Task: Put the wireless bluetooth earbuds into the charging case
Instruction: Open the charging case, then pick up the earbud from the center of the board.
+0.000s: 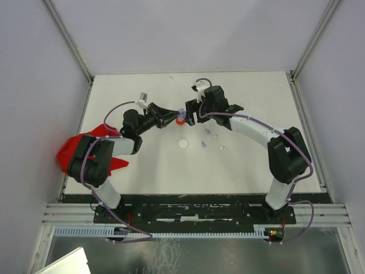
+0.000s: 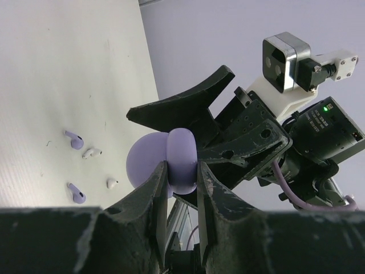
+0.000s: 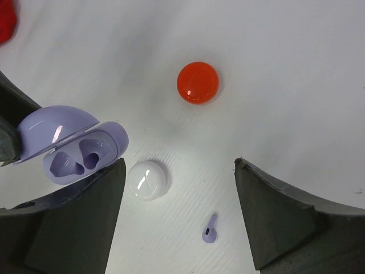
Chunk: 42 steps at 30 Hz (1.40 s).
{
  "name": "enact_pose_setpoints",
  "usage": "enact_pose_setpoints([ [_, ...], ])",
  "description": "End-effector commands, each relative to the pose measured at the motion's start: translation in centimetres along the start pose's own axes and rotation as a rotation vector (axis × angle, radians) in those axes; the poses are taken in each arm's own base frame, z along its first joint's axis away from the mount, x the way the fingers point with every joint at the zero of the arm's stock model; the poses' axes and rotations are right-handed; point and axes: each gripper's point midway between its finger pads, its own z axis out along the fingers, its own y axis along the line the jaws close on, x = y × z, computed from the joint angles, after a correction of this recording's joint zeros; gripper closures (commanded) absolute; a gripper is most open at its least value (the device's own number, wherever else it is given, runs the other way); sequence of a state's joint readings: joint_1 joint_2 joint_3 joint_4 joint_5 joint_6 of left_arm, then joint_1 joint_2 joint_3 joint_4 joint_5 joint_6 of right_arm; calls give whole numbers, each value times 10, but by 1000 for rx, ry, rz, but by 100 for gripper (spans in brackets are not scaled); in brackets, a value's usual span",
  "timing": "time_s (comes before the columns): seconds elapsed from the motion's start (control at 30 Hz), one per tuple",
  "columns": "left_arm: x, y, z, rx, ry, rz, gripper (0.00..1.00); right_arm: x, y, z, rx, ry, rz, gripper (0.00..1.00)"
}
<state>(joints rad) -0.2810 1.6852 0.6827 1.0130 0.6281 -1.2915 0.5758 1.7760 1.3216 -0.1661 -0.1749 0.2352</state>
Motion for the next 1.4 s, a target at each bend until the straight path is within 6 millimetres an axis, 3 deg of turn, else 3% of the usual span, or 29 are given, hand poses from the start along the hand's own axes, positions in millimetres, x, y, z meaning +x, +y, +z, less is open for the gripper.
enact_pose_setpoints([
  [0.0, 1, -23, 1, 79, 15, 3, 97, -46, 13, 5, -37, -121, -11, 15],
  [0.17, -3, -24, 3, 79, 1, -3, 97, -41, 9, 4, -20, -110, -13, 15],
  [0.3, -18, -21, 5, 63, -56, -21, 97, -32, 2, -8, 17, -104, -18, 15],
  [0.63, -59, -16, 8, 51, -157, -17, 97, 18, -21, -41, 148, 25, -33, 15],
  [0.83, -58, -16, 6, 50, -151, -20, 97, 56, -47, -45, 277, 175, -29, 22],
  [0.93, -55, -17, 3, 49, -149, -18, 97, 62, -55, -42, 317, 204, -29, 29],
  [1.2, -46, -14, -5, 34, -140, -21, 97, 79, -41, -35, 231, 274, -15, 44],
  [1.37, -43, -12, -7, 33, -139, -24, 97, 94, -36, -34, 221, 319, -28, 46],
])
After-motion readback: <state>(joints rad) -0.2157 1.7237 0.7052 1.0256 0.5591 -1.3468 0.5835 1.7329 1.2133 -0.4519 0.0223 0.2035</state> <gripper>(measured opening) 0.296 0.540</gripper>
